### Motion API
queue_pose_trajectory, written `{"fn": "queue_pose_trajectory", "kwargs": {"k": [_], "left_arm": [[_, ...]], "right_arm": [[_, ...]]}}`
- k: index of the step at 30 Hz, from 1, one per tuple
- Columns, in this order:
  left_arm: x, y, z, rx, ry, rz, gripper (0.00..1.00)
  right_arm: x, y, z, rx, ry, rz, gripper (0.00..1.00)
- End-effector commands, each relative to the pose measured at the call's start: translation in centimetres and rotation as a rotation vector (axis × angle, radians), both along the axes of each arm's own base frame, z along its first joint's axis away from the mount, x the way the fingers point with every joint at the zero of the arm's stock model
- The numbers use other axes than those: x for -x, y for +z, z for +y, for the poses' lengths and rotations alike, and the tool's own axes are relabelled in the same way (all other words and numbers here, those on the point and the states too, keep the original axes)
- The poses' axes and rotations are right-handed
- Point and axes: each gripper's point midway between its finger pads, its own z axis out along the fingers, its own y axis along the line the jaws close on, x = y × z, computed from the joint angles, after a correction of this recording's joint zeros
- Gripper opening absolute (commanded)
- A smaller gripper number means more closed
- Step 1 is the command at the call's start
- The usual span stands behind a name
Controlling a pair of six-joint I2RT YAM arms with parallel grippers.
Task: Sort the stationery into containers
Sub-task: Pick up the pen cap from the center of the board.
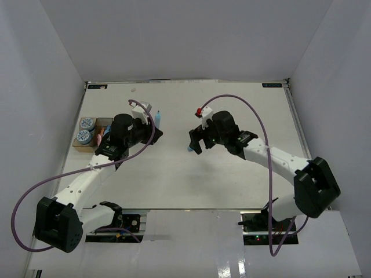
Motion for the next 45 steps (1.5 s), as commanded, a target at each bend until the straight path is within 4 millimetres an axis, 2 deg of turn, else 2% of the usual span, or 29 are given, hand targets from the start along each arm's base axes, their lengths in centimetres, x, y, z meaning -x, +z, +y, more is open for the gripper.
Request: {"fn": "queue_pose_trajectory", "kwargs": {"k": [1, 2, 3, 4, 5, 8, 10, 11, 15, 18, 25, 28, 35, 39, 41, 45], "left_arm": [[0.6, -0.7, 1.4, -0.088, 0.008, -0.009, 0.02], [0.7, -0.8, 1.5, -0.093, 0.006, -0.011, 0.02], [0.8, -1.0, 1.6, -0.105, 0.0, -0.017, 0.03], [0.8, -1.3, 1.7, -0.115, 0.003, -0.018, 0.03], [0.7, -1.3, 1.8, -0.121, 0.007, -0.02, 0.03], [0.8, -1.5, 2.2, -0.133, 0.02, -0.018, 0.03], [0.7, -1.5, 2.3, -0.131, 0.032, -0.022, 0.04], [0.6, -1.5, 2.5, -0.135, 0.046, -0.023, 0.04], [0.4, -1.5, 3.1, -0.146, 0.081, -0.027, 0.04], [0.5, -1.3, 3.0, -0.136, 0.079, -0.036, 0.04], [0.5, -1.4, 2.8, -0.132, 0.068, -0.032, 0.04], [0.6, -1.4, 2.6, -0.127, 0.054, -0.03, 0.04], [0.7, -1.5, 2.4, -0.123, 0.046, -0.026, 0.04], [0.8, -1.5, 2.4, -0.121, 0.04, -0.024, 0.04], [0.8, -1.4, 2.3, -0.118, 0.038, -0.025, 0.04], [0.8, -1.4, 2.3, -0.117, 0.036, -0.024, 0.04]], "right_arm": [[0.5, -1.0, 1.2, 0.147, 0.241, -0.028, 1.0], [0.6, -1.4, 1.6, 0.169, 0.298, -0.034, 0.95], [0.5, -2.6, 1.7, 0.219, 0.369, -0.048, 0.94], [0.2, -2.5, 2.0, 0.235, 0.396, -0.057, 0.93], [0.2, -3.6, 2.4, 0.255, 0.436, -0.041, 0.93], [-0.7, -5.3, 2.9, 0.324, 0.504, -0.019, 0.9], [-0.8, -6.5, 2.9, 0.368, 0.54, 0.019, 0.84], [-1.4, -7.1, 3.5, 0.38, 0.554, 0.035, 0.82], [-2.4, -9.1, 3.8, 0.422, 0.58, 0.062, 0.77], [-2.5, -9.9, 4.1, 0.429, 0.602, 0.08, 0.66], [-2.8, -12.1, 3.7, 0.479, 0.606, 0.116, 0.65], [-2.8, -13.5, 3.3, 0.508, 0.606, 0.147, 0.59], [-2.3, -14.1, 2.3, 0.531, 0.559, 0.179, 0.48], [-2.3, -13.6, 1.9, 0.522, 0.478, 0.199, 0.48], [-2.2, -13.0, 2.1, 0.488, 0.429, 0.204, 0.53], [-2.5, -11.7, 1.9, 0.462, 0.324, 0.184, 0.56]]}}
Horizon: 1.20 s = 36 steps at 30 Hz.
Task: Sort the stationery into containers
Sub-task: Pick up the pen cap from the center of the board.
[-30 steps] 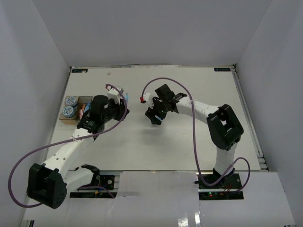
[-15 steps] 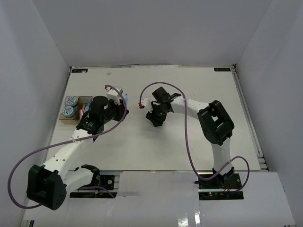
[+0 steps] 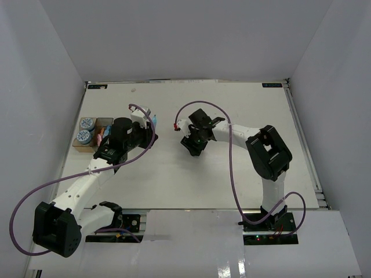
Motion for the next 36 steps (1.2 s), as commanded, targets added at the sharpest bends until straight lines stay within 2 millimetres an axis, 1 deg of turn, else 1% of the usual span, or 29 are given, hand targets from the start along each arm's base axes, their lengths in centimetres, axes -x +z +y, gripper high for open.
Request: {"fn": "queue_pose_trajectory", "kwargs": {"k": [1, 3, 5, 6, 15, 18, 19, 21, 24, 28, 34, 35, 36], "left_arm": [[0.1, 0.6, -0.2, 0.017, -0.018, -0.021, 0.04], [0.1, 0.7, -0.3, 0.018, -0.019, -0.022, 0.04], [0.2, 0.7, -0.3, 0.021, -0.023, -0.021, 0.04], [0.1, 0.6, -0.3, 0.02, -0.023, -0.019, 0.04], [0.2, 0.7, -0.3, 0.021, -0.024, -0.02, 0.04], [0.2, 0.6, -0.3, 0.021, -0.024, -0.019, 0.04], [0.2, 0.7, -0.3, 0.021, -0.025, -0.023, 0.04], [0.2, 0.7, -0.4, 0.022, -0.026, -0.02, 0.04], [0.2, 0.6, -0.3, 0.021, -0.024, -0.019, 0.04], [0.2, 0.6, -0.4, 0.022, -0.027, -0.018, 0.04], [0.2, 0.5, -0.4, 0.022, -0.028, -0.015, 0.04], [0.2, 0.5, -0.4, 0.023, -0.029, -0.013, 0.04], [0.2, 0.5, -0.5, 0.023, -0.029, -0.014, 0.04]], "right_arm": [[-0.2, 2.2, -0.1, -0.031, -0.131, -0.035, 0.56], [-0.5, 2.4, -0.3, -0.017, -0.17, -0.053, 0.56], [-0.2, 2.3, -0.1, -0.009, -0.182, -0.053, 0.56], [-0.5, 2.2, -0.1, 0.0, -0.196, -0.063, 0.56], [-0.4, 1.9, 1.6, 0.024, -0.241, -0.049, 0.56], [-0.5, 1.6, 1.9, 0.026, -0.263, -0.043, 0.56], [-0.9, 1.5, 1.6, 0.038, -0.279, -0.052, 0.56], [-0.8, 1.0, 1.7, 0.052, -0.293, -0.04, 0.55], [-1.1, 0.5, 1.1, 0.093, -0.327, -0.037, 0.54], [-0.8, 0.1, 0.8, 0.105, -0.334, -0.027, 0.52], [-0.5, -0.4, 0.7, 0.114, -0.347, -0.007, 0.43], [-0.4, -0.4, 0.7, 0.116, -0.347, -0.004, 0.4], [-0.4, -0.2, 0.7, 0.11, -0.347, -0.006, 0.35]]}}
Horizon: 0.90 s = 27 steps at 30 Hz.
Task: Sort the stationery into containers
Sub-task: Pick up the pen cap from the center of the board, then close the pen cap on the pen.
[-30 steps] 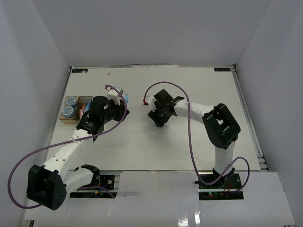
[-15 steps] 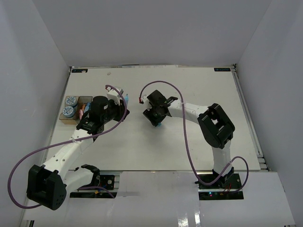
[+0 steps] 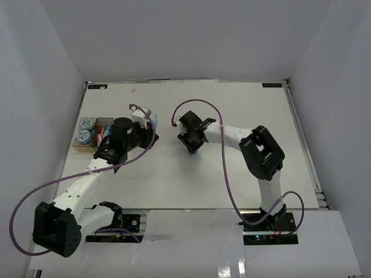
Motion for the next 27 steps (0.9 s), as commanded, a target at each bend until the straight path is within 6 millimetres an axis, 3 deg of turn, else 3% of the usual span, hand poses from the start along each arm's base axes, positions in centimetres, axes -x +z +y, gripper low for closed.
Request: {"fn": "queue_pose_trajectory", "kwargs": {"k": [1, 3, 6, 14, 20, 22, 27], "left_arm": [[0.1, 0.5, -0.2, 0.017, -0.013, -0.018, 0.04], [0.0, 0.7, -0.3, 0.02, -0.017, -0.023, 0.04], [0.2, 1.0, -0.5, 0.033, -0.034, -0.036, 0.04], [1.4, 4.7, -2.2, 0.127, -0.148, -0.178, 0.06], [2.9, 8.3, -4.0, 0.243, -0.26, -0.269, 0.08], [3.5, 8.5, -4.2, 0.27, -0.277, -0.282, 0.08], [3.3, 10.3, -4.3, 0.29, -0.278, -0.345, 0.07]], "right_arm": [[0.0, 0.5, 0.0, 0.007, -0.02, 0.007, 0.3], [-0.2, 1.7, 0.3, -0.014, -0.029, -0.007, 0.19], [-0.5, 5.7, 1.1, -0.087, -0.041, -0.067, 0.17], [-1.3, 21.2, 2.0, -0.332, -0.112, -0.341, 0.18], [-0.8, 33.0, 1.3, -0.598, -0.174, -0.543, 0.14], [-0.3, 36.1, 0.5, -0.678, -0.205, -0.602, 0.13], [0.7, 41.2, 0.7, -0.854, -0.224, -0.726, 0.12]]}}
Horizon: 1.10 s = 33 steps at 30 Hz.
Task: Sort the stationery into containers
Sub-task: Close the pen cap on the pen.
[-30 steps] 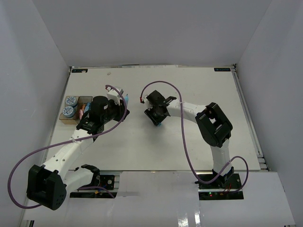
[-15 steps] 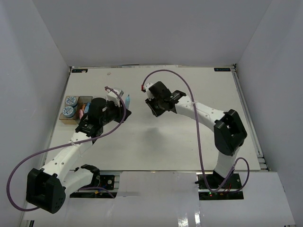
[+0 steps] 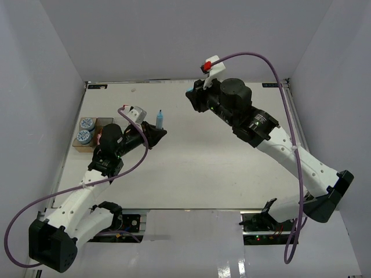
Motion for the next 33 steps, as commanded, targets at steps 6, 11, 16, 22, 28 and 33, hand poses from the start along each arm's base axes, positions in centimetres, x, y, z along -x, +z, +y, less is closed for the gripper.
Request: {"fn": "queue_pose_trajectory", "kwargs": {"k": [6, 11, 16, 22, 28, 33], "left_arm": [[-0.6, 3.5, -1.1, 0.055, -0.047, -0.118, 0.07], [0.1, 2.7, -0.9, 0.058, -0.049, -0.144, 0.08], [0.4, 2.7, -0.6, 0.061, -0.038, -0.15, 0.08], [1.0, 2.4, -0.6, 0.073, -0.052, -0.144, 0.08], [1.1, 2.5, -0.5, 0.074, -0.046, -0.147, 0.08], [1.1, 2.4, -0.5, 0.074, -0.051, -0.147, 0.08]], "right_arm": [[0.2, 6.0, 2.2, -0.235, -0.023, -0.154, 0.12], [0.7, 5.7, 3.9, -0.264, -0.001, -0.158, 0.12], [1.9, 4.5, 5.8, -0.315, 0.032, -0.179, 0.12], [3.1, 4.0, 8.4, -0.34, 0.074, -0.211, 0.12], [3.5, 3.8, 9.4, -0.35, 0.085, -0.22, 0.12], [3.5, 3.3, 9.6, -0.347, 0.082, -0.215, 0.12]]}}
